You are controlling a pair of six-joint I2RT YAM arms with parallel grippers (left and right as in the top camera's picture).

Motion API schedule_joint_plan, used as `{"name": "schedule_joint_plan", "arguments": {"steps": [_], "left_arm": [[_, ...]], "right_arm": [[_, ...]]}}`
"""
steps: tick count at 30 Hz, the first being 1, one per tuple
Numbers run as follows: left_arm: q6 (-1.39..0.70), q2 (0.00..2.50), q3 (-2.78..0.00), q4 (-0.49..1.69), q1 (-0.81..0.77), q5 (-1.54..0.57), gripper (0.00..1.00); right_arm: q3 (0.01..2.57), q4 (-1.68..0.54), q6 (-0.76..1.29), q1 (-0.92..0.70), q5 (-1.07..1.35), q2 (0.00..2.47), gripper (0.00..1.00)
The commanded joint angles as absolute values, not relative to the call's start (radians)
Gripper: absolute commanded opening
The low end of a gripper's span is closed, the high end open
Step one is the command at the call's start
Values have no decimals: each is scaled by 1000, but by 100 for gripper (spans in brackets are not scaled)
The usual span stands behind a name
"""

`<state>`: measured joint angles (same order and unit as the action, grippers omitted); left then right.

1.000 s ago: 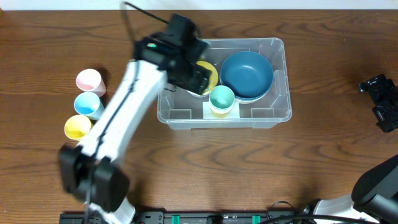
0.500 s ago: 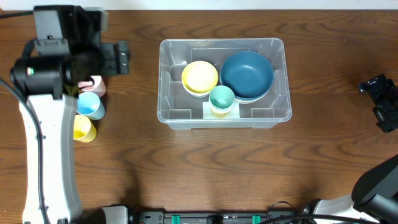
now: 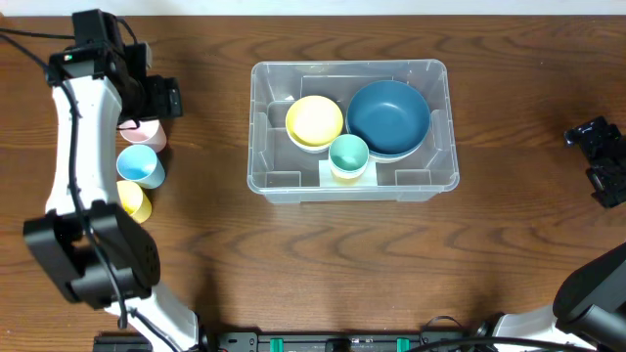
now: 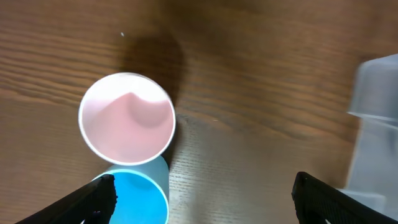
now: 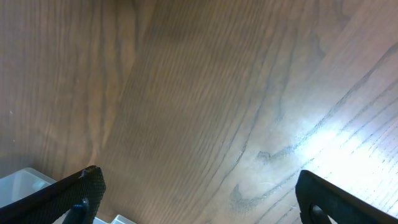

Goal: Pack container
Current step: 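Lower the left gripper onto the pink cup rim and grasp it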

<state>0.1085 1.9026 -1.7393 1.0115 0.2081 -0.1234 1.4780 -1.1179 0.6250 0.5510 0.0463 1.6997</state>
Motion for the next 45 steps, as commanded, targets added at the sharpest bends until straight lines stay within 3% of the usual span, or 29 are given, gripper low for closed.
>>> {"name": "schedule_joint_plan", "arguments": {"steps": [1,13,19,23,26,30,41,43,45], "left_arm": [[127,1938,-1732,1003,214,-111,91],[139,2063,-1732,986,214,-111,89],[141,2092,-1731,984,214,-111,73],[141,2092,-1732,976,214,-111,42],[141,2092,-1732,971,214,-111,26],[141,2092,-1732,970,214,-111,20],[142,2092,-1705,959,214,-100,19],[141,2092,-1705,960,214,-88,7],[141,2092,-1705,959,214,-88,6]], "right_arm": [[1483,-1119,639,558,45,1704,99],[1483,-1119,639,558,45,1704,99],[1483,-1119,639,558,45,1704,99],[1483,-1119,639,558,45,1704,99],[1483,-1119,639,558,45,1704,99],[1483,-1119,639,558,45,1704,99],[1483,-1119,639,558,45,1704,99],[1483,-1119,639,558,45,1704,99],[1483,-1119,639,558,45,1704,99]]}}
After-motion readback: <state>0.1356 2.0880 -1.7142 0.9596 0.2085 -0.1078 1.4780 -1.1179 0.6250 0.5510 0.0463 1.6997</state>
